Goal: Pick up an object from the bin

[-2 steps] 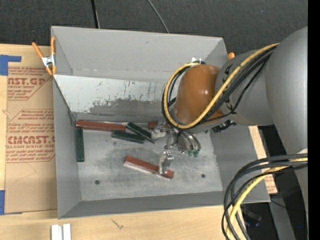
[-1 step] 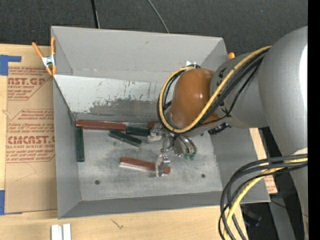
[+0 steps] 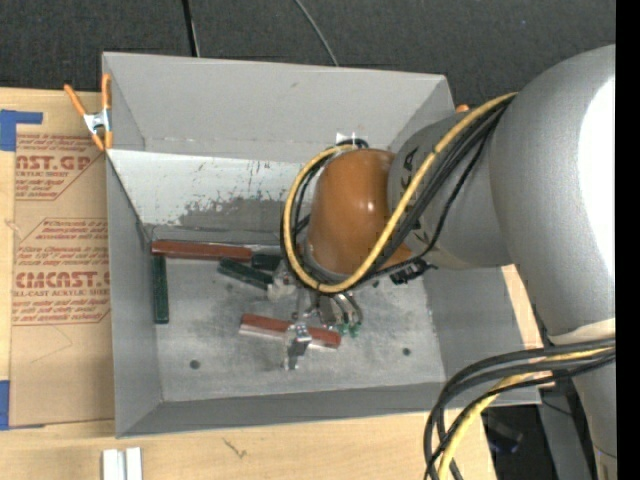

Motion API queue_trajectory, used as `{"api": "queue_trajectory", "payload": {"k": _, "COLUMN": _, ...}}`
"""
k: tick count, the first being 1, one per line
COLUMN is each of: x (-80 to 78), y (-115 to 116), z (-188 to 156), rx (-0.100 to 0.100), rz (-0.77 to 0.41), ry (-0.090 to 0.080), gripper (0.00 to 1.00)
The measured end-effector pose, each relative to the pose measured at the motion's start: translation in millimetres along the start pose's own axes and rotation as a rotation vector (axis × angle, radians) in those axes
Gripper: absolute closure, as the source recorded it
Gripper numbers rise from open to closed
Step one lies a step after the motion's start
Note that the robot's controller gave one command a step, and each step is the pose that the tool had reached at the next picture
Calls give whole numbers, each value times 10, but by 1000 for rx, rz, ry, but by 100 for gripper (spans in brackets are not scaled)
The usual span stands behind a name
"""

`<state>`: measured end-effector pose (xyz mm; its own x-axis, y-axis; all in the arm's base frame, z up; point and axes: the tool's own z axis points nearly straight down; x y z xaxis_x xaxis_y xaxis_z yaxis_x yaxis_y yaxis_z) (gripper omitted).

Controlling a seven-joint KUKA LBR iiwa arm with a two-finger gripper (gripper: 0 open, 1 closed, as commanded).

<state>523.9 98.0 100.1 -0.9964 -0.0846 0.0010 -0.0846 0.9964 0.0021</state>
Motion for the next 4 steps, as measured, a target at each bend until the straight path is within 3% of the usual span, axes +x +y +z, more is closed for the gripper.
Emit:
{"api": "queue_trajectory", "payload": {"k": 1, "x": -48, "y": 43, "z": 251, "rx": 1, "rz": 28, "ry": -10, "gripper": 0}}
{"api": "queue_trajectory", "payload": {"k": 2, "x": 260, "y": 186, "z": 234, "rx": 0, "rz": 46, "ry": -25, "gripper": 100}}
{"api": "queue_trajectory", "payload": {"k": 4, "x": 267, "y": 185, "z": 209, "rx": 1, "rz": 46, "ry": -20, "gripper": 100}}
